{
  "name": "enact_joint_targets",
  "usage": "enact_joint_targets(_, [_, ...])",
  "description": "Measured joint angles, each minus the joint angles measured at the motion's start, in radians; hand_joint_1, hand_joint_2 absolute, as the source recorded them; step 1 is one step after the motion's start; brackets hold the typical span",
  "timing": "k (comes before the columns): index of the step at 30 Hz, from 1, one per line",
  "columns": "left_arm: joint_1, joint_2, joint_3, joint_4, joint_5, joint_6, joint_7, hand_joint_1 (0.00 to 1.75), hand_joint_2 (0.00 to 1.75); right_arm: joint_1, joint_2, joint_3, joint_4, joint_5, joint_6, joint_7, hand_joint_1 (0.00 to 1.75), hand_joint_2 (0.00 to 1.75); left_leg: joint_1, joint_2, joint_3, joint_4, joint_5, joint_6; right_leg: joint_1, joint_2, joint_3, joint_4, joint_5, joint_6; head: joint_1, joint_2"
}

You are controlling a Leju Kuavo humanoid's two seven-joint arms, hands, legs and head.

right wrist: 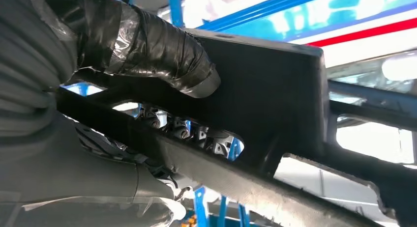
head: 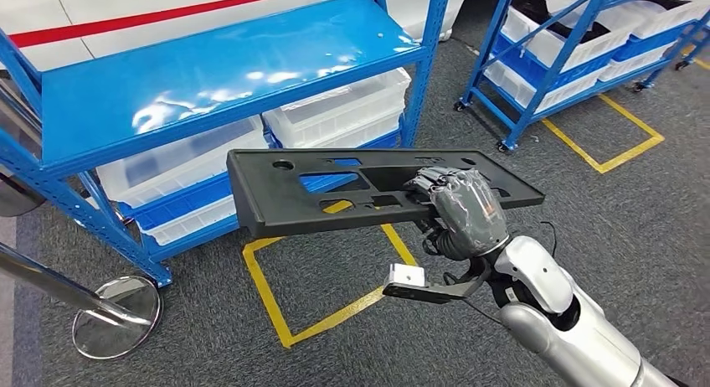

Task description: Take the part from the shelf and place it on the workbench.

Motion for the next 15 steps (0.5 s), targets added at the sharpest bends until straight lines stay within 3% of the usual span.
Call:
enact_joint_targets(1, [0.0,0.0,0.0,0.0,0.0,0.001,-0.001,0.0,1.75,0.0,0.0,0.0,0.0,-0.001,0.001,0.0,1.75,1.75,0.002,0.013,-0.002,-0.004,0.009,0.007,0.001,-0.016,-0.01,0.018,-0.016,0.004,0.002,0.0])
enact_joint_targets(3, [0.001,0.0,0.0,0.0,0.0,0.003,-0.003,0.0,1.75,0.0,0.001,0.0,0.001,-0.002,0.003,0.0,1.75,1.75,0.001,0.04,-0.012,-0.006,0.022,0.015,0.001,-0.062,-0.049,0.119,-0.086,0.01,0.007,0.0])
enact_joint_targets(5, [0.004,0.001,0.0,0.0,0.0,0.004,-0.004,0.0,1.75,0.002,0.002,0.0,0.002,-0.002,0.004,0.0,1.75,1.75,-0.002,0.067,-0.027,0.0,0.027,0.017,-0.004,-0.083,-0.089,0.246,-0.15,0.014,0.008,0.0])
enact_joint_targets(6, [0.005,0.001,0.0,0.0,0.0,0.004,-0.004,0.0,1.75,0.004,0.002,0.0,0.002,-0.002,0.005,0.0,1.75,1.75,-0.002,0.08,-0.033,0.004,0.028,0.016,-0.006,-0.086,-0.089,0.272,-0.159,0.016,0.008,0.0])
enact_joint_targets(7, [0.005,0.001,0.0,0.0,0.0,0.004,-0.004,0.0,1.75,0.005,0.002,0.0,0.003,-0.002,0.005,0.0,1.75,1.75,-0.002,0.093,-0.038,0.009,0.028,0.015,-0.007,-0.09,-0.068,0.258,-0.15,0.016,0.008,0.0])
enact_joint_targets(9, [0.004,0.0,0.0,0.0,0.0,0.003,-0.004,0.0,1.75,0.005,0.002,0.0,0.002,-0.002,0.005,0.0,1.75,1.75,-0.002,0.115,-0.042,0.015,0.025,0.01,-0.005,-0.112,0.016,0.14,-0.108,0.01,0.008,0.0])
enact_joint_targets(11, [0.003,-0.001,0.0,0.0,-0.001,0.003,-0.004,0.0,1.75,0.003,0.002,0.0,0.002,-0.003,0.007,0.0,1.75,1.75,-0.007,0.133,-0.043,0.02,0.021,0.001,0.008,-0.146,0.077,0.036,-0.09,-0.002,0.008,0.0])
enact_joint_targets(12, [0.003,-0.001,0.0,0.0,-0.002,0.004,-0.005,0.0,1.75,0.003,0.002,0.0,0.002,-0.004,0.009,0.001,1.75,1.75,-0.009,0.142,-0.044,0.021,0.02,-0.003,0.015,-0.155,0.086,0.016,-0.094,-0.008,0.008,0.0])
enact_joint_targets(14, [0.001,-0.001,0.0,0.0,-0.003,0.005,-0.005,0.0,1.75,0.003,0.002,0.0,0.002,-0.008,0.016,0.001,1.75,1.75,-0.012,0.158,-0.045,0.022,0.017,-0.011,0.016,-0.142,0.085,0.009,-0.094,-0.018,0.008,0.0])
enact_joint_targets(15, [-0.001,-0.001,0.0,0.0,-0.004,0.006,-0.005,0.0,1.75,0.004,0.002,0.0,0.002,-0.011,0.02,0.002,1.75,1.75,-0.011,0.148,-0.045,0.026,0.009,-0.015,0.013,-0.133,0.085,0.004,-0.092,-0.022,0.008,0.0])
